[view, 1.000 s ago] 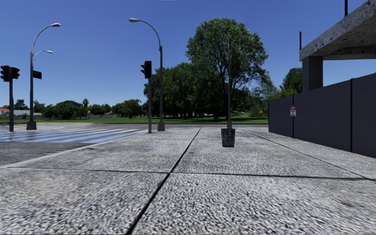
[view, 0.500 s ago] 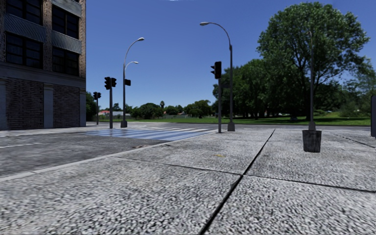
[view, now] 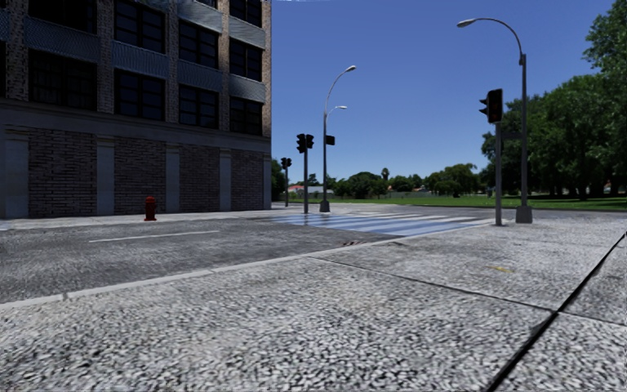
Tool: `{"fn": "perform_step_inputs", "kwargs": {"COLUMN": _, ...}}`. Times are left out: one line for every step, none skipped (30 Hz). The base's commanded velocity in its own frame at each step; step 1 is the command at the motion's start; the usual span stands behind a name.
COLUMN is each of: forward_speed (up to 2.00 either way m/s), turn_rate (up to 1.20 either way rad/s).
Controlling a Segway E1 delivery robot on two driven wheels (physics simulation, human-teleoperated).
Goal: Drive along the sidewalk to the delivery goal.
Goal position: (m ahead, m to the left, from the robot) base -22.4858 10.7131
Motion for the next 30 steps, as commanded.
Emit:
{"fn": "perform_step_inputs", "kwargs": {"forward_speed": 0.0, "turn_rate": 0.81}}
{"fn": "perform_step_inputs", "kwargs": {"forward_speed": 0.0, "turn_rate": 0.81}}
{"fn": "perform_step_inputs", "kwargs": {"forward_speed": 0.0, "turn_rate": 0.81}}
{"fn": "perform_step_inputs", "kwargs": {"forward_speed": 0.0, "turn_rate": 0.81}}
{"fn": "perform_step_inputs", "kwargs": {"forward_speed": 0.0, "turn_rate": 0.81}}
{"fn": "perform_step_inputs", "kwargs": {"forward_speed": 0.0, "turn_rate": 0.81}}
{"fn": "perform_step_inputs", "kwargs": {"forward_speed": 0.0, "turn_rate": 0.81}}
{"fn": "perform_step_inputs", "kwargs": {"forward_speed": 0.0, "turn_rate": 0.81}}
{"fn": "perform_step_inputs", "kwargs": {"forward_speed": 0.0, "turn_rate": 0.81}}
{"fn": "perform_step_inputs", "kwargs": {"forward_speed": 0.0, "turn_rate": 0.81}}
{"fn": "perform_step_inputs", "kwargs": {"forward_speed": 0.0, "turn_rate": 0.81}}
{"fn": "perform_step_inputs", "kwargs": {"forward_speed": 0.0, "turn_rate": 0.81}}
{"fn": "perform_step_inputs", "kwargs": {"forward_speed": 0.0, "turn_rate": 0.81}}
{"fn": "perform_step_inputs", "kwargs": {"forward_speed": 0.0, "turn_rate": 0.81}}
{"fn": "perform_step_inputs", "kwargs": {"forward_speed": 0.0, "turn_rate": 0.81}}
{"fn": "perform_step_inputs", "kwargs": {"forward_speed": 0.0, "turn_rate": 0.81}}
{"fn": "perform_step_inputs", "kwargs": {"forward_speed": 0.0, "turn_rate": 0.81}}
{"fn": "perform_step_inputs", "kwargs": {"forward_speed": 0.0, "turn_rate": 0.81}}
{"fn": "perform_step_inputs", "kwargs": {"forward_speed": 0.0, "turn_rate": 0.81}}
{"fn": "perform_step_inputs", "kwargs": {"forward_speed": 0.0, "turn_rate": 0.81}}
{"fn": "perform_step_inputs", "kwargs": {"forward_speed": 0.0, "turn_rate": 0.81}}
{"fn": "perform_step_inputs", "kwargs": {"forward_speed": 0.0, "turn_rate": 0.81}}
{"fn": "perform_step_inputs", "kwargs": {"forward_speed": 0.0, "turn_rate": 0.81}}
{"fn": "perform_step_inputs", "kwargs": {"forward_speed": 0.0, "turn_rate": 0.81}}
{"fn": "perform_step_inputs", "kwargs": {"forward_speed": 0.0, "turn_rate": 0.81}}
{"fn": "perform_step_inputs", "kwargs": {"forward_speed": 0.0, "turn_rate": 0.81}}
{"fn": "perform_step_inputs", "kwargs": {"forward_speed": 0.0, "turn_rate": 0.81}}
{"fn": "perform_step_inputs", "kwargs": {"forward_speed": 0.0, "turn_rate": 0.81}}
{"fn": "perform_step_inputs", "kwargs": {"forward_speed": 0.0, "turn_rate": 0.81}}
{"fn": "perform_step_inputs", "kwargs": {"forward_speed": 0.0, "turn_rate": 0.81}}
